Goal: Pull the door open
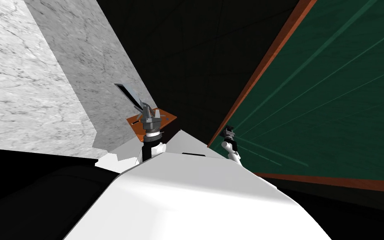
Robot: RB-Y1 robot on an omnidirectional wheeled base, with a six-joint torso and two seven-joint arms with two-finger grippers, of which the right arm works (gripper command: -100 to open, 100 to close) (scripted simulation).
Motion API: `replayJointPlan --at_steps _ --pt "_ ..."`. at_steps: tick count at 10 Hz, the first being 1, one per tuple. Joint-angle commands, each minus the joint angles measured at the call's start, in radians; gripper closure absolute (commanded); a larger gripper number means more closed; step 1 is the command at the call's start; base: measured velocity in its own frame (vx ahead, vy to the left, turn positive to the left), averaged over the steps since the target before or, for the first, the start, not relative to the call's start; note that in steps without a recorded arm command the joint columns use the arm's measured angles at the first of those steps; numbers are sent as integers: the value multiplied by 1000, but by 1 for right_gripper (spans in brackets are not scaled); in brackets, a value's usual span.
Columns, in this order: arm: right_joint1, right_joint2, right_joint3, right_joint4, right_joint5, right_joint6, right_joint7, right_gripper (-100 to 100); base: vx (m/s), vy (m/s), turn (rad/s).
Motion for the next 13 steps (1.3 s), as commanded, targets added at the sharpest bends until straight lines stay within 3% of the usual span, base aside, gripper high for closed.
replayJointPlan --at_steps 1,9,10,13 --pt "5 -3 14 -3 0 4 -11 100 -195 -28 104" --pt "36 -59 101 -39 -3 21 -97 100 -224 -26 120" --pt "36 -55 90 -36 -3 23 -87 100 -103 -20 49" --pt "53 -76 126 -51 0 23 -118 100 -216 -27 121"
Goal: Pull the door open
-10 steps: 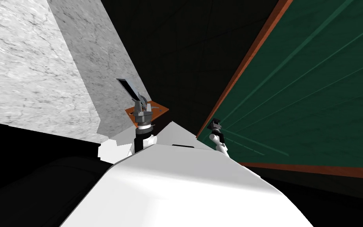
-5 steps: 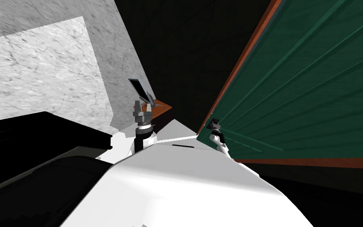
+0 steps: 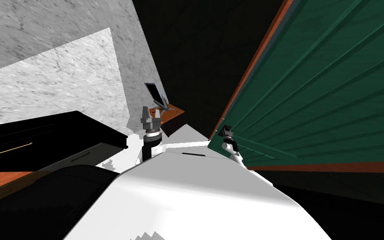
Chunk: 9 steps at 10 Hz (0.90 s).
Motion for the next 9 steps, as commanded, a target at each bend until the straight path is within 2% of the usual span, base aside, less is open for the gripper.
replayJointPlan --at_steps 1,6,7,8,9 --pt "11 -11 23 -9 3 0 -19 100 -260 -59 150" --pt "34 -46 74 -35 8 -5 -65 100 -241 -35 117" --pt "32 -44 66 -30 6 -2 -59 100 -110 -31 44" --pt "44 -56 88 -39 9 -4 -76 100 -164 -51 125" --pt "46 -60 92 -41 9 -5 -80 100 -220 -62 125"
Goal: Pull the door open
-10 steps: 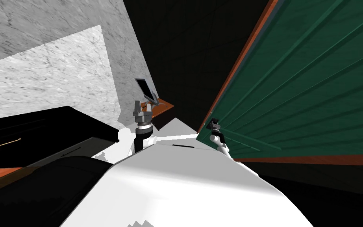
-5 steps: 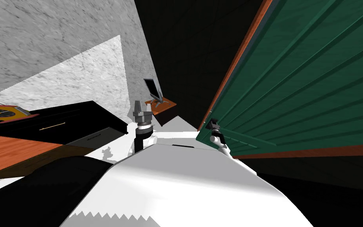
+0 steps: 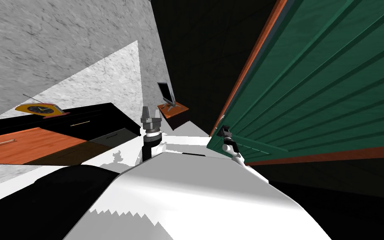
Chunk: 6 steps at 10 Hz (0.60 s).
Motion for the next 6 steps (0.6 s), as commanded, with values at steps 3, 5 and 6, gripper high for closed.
replayJointPlan --at_steps 3,5,6 --pt "22 -32 42 -22 4 -11 -37 100 -218 -42 121" --pt "33 -49 63 -34 6 -17 -56 100 -232 -62 117" --pt "40 -61 77 -42 7 -21 -68 100 -212 -59 142"
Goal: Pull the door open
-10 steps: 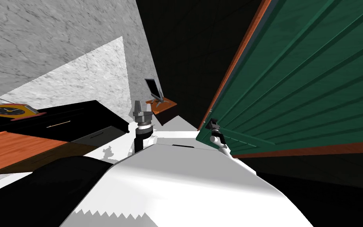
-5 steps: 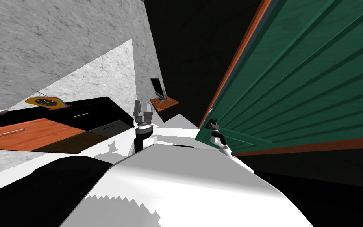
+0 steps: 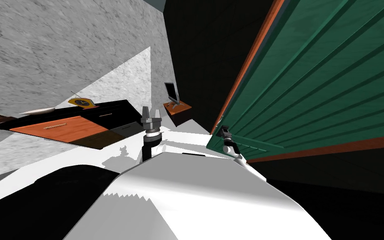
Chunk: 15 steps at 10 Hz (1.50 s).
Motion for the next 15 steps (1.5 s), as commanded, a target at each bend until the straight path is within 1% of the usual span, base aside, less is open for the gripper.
replayJointPlan --at_steps 1,2,3,4,5,6,13,14,15 --pt "6 -13 17 -9 2 -8 -17 100 -221 -39 101" --pt "10 -20 25 -13 3 -10 -24 100 -196 -42 61" --pt "7 -15 19 -9 2 -5 -18 100 -83 -18 22" --pt "17 -29 37 -15 6 -10 -35 100 -133 -35 91" --pt "19 -33 42 -17 7 -12 -40 100 -176 -48 110" --pt "23 -43 51 -22 9 -17 -50 100 -183 -49 97" --pt "59 -115 122 -56 27 -53 -131 100 -203 -62 106" --pt "62 -120 128 -59 28 -56 -137 100 -183 -56 74" --pt "59 -116 125 -54 27 -51 -131 100 -79 -20 22"
